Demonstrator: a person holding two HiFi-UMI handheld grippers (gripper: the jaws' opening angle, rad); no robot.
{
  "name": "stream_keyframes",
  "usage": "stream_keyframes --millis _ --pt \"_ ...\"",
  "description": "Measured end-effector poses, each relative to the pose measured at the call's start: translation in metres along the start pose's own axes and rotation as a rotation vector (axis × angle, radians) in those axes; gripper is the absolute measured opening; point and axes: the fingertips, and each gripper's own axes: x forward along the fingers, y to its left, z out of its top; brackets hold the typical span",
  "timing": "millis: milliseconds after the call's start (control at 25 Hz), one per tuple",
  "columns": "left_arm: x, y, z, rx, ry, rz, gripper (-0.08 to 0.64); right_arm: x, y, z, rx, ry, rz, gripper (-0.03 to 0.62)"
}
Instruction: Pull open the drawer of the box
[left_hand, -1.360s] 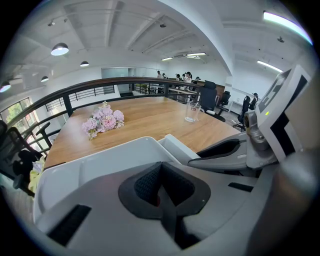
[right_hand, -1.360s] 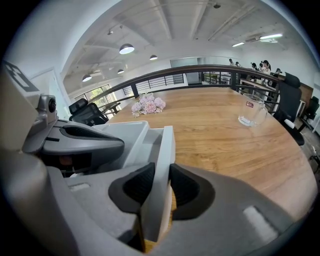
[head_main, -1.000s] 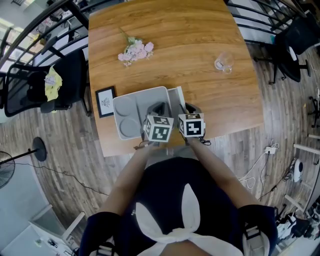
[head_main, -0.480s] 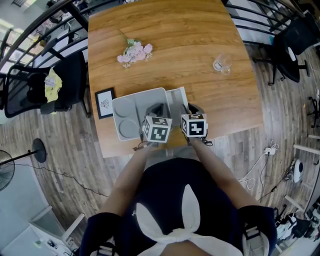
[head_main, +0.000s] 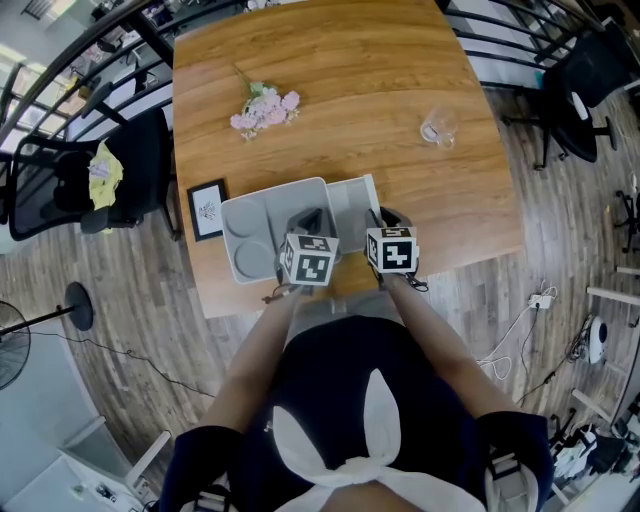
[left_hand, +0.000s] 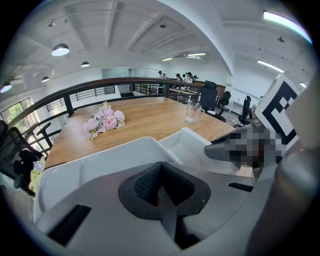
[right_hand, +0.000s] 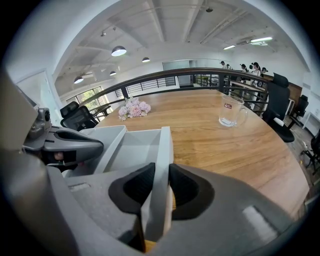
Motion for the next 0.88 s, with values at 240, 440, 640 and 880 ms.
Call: stream_keyframes --millis 240,440,640,880 --pt "-0.001 0.001 0.001 0.000 0.000 0.001 0.017 -0.004 -0.012 0.001 0.001 -0.008 -0.013 0.091" --pt "-0.002 0.001 0.000 -0.002 0.001 0.001 0.017 -0.006 -0.023 0.001 0.002 -0.010 -0.027 0.089" --pt "-0.001 0.001 0.001 -0.001 -0.003 0.006 0.017 -0.008 -0.031 0.002 0.001 -0.013 -0.034 0.089" --pt "-0.001 0.001 0.001 0.001 -0.004 0.005 0.018 -0.010 -0.043 0.001 0.006 -0.018 -0.043 0.089"
